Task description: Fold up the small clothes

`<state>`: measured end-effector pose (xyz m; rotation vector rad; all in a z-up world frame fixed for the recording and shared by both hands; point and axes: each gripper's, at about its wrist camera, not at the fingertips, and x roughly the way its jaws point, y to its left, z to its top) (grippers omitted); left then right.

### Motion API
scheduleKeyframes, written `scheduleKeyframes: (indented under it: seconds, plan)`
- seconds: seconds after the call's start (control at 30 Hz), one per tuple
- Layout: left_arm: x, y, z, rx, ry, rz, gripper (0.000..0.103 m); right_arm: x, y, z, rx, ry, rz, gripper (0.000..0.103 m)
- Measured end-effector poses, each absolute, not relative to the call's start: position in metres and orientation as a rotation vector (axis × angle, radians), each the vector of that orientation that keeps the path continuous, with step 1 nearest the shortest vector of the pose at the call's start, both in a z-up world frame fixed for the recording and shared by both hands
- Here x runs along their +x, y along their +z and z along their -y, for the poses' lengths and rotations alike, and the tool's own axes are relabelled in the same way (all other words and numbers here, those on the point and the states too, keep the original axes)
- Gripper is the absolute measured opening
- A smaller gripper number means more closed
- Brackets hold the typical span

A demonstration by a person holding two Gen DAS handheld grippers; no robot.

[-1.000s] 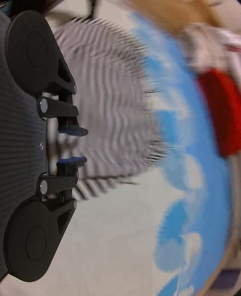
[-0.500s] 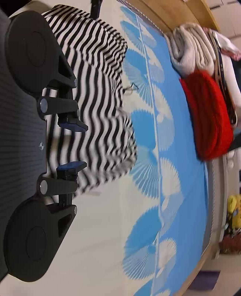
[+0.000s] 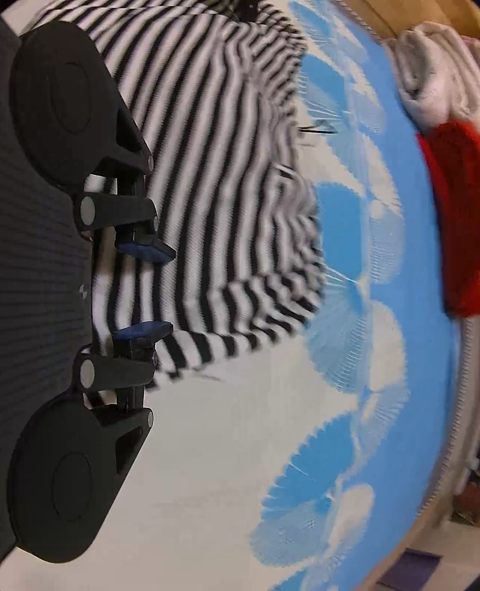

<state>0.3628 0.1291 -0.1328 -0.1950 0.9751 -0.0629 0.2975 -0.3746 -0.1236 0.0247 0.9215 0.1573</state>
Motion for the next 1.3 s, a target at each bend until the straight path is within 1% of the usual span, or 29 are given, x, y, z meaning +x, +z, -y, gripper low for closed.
scheduleKeyframes:
  seconds: [0.03, 0.1, 0.17, 0.2, 0.33, 0.47, 0.57, 0.6, 0.63, 0.67, 0.7, 0.73, 0.8, 0.87, 0.9, 0.93, 0.97, 1.0, 1.03, 1.07, 1.1, 1.13, 1.17, 1.23, 1.3]
  plan:
    - [0.365, -0.127, -0.135, -0.209, -0.038, -0.944, 0.015, 0.298, -0.121, 0.378, 0.033, 0.137, -0.892, 0.036]
    - [0.367, -0.121, -0.147, -0.24, 0.003, -0.903, 0.018, 0.302, -0.118, 0.384, 0.032, 0.087, -0.843, 0.038]
    - [0.371, -0.124, -0.153, -0.28, -0.025, -0.919, 0.034, 0.308, -0.121, 0.387, 0.011, 0.045, -0.827, 0.043]
    - [0.373, -0.126, -0.151, -0.277, -0.048, -0.934, 0.046, 0.312, -0.124, 0.388, 0.003, 0.032, -0.832, 0.044]
    - [0.377, -0.128, -0.136, -0.099, -0.03, -0.919, 0.049, 0.323, -0.137, 0.385, -0.02, 0.016, -0.849, 0.047]
    - [0.382, -0.131, -0.147, -0.137, 0.015, -0.907, 0.049, 0.331, -0.14, 0.382, -0.025, -0.006, -0.826, 0.047]
    - [0.386, -0.143, -0.148, -0.15, -0.045, -0.964, 0.048, 0.339, -0.145, 0.381, 0.003, 0.025, -0.861, 0.047]
    - [0.387, -0.147, -0.147, -0.139, -0.065, -0.982, 0.035, 0.341, -0.146, 0.379, 0.001, 0.034, -0.873, 0.046]
    - [0.387, -0.148, -0.145, -0.117, -0.061, -0.979, 0.005, 0.342, -0.148, 0.377, -0.01, 0.036, -0.875, 0.042]
    - [0.387, -0.145, -0.146, -0.128, -0.059, -0.959, 0.004, 0.343, -0.147, 0.376, -0.014, 0.038, -0.866, 0.019]
    - [0.386, -0.14, -0.15, -0.156, -0.042, -0.92, 0.004, 0.344, -0.145, 0.376, 0.0, 0.04, -0.844, 0.004]
    - [0.386, -0.135, -0.153, -0.171, -0.016, -0.884, 0.004, 0.344, -0.14, 0.376, 0.006, 0.02, -0.813, 0.001]
    - [0.386, -0.135, -0.156, -0.166, 0.012, -0.871, 0.004, 0.344, -0.131, 0.376, -0.007, -0.033, -0.744, 0.001]
    - [0.388, -0.145, -0.149, -0.121, 0.0, -0.938, 0.006, 0.346, -0.132, 0.376, 0.001, -0.049, -0.745, 0.001]
    - [0.39, -0.152, -0.146, -0.104, -0.01, -0.994, 0.011, 0.348, -0.138, 0.374, -0.013, -0.049, -0.774, 0.001]
    - [0.39, -0.154, -0.144, -0.094, -0.01, -1.017, 0.016, 0.35, -0.144, 0.371, -0.028, -0.043, -0.81, 0.002]
    - [0.388, -0.148, -0.143, -0.08, 0.001, -1.012, 0.022, 0.35, -0.15, 0.368, -0.038, -0.028, -0.853, 0.005]
    - [0.388, -0.14, -0.145, -0.088, 0.016, -1.002, 0.037, 0.349, -0.152, 0.366, -0.046, -0.02, -0.87, 0.007]
    - [0.384, -0.13, -0.149, -0.119, 0.021, -0.975, 0.044, 0.347, -0.15, 0.364, -0.061, -0.019, -0.865, 0.01]
    - [0.378, -0.118, -0.153, -0.157, 0.019, -0.941, 0.045, 0.343, -0.145, 0.364, -0.071, -0.019, -0.849, 0.017]
    - [0.374, -0.107, -0.156, -0.178, 0.016, -0.916, 0.045, 0.338, -0.138, 0.364, -0.069, -0.022, -0.825, 0.022]
    - [0.367, -0.098, -0.156, -0.19, 0.004, -0.896, 0.045, 0.332, -0.13, 0.366, -0.06, -0.022, -0.794, 0.034]
    - [0.36, -0.091, -0.153, -0.195, -0.02, -0.888, 0.045, 0.324, -0.121, 0.369, -0.048, -0.017, -0.762, 0.042]
    - [0.35, -0.083, -0.143, -0.188, -0.086, -0.909, 0.045, 0.311, -0.107, 0.376, -0.024, 0.019, -0.733, 0.042]
    - [0.334, -0.079, -0.13, -0.152, -0.16, -0.946, 0.045, 0.297, -0.099, 0.382, 0.009, 0.087, -0.746, 0.042]
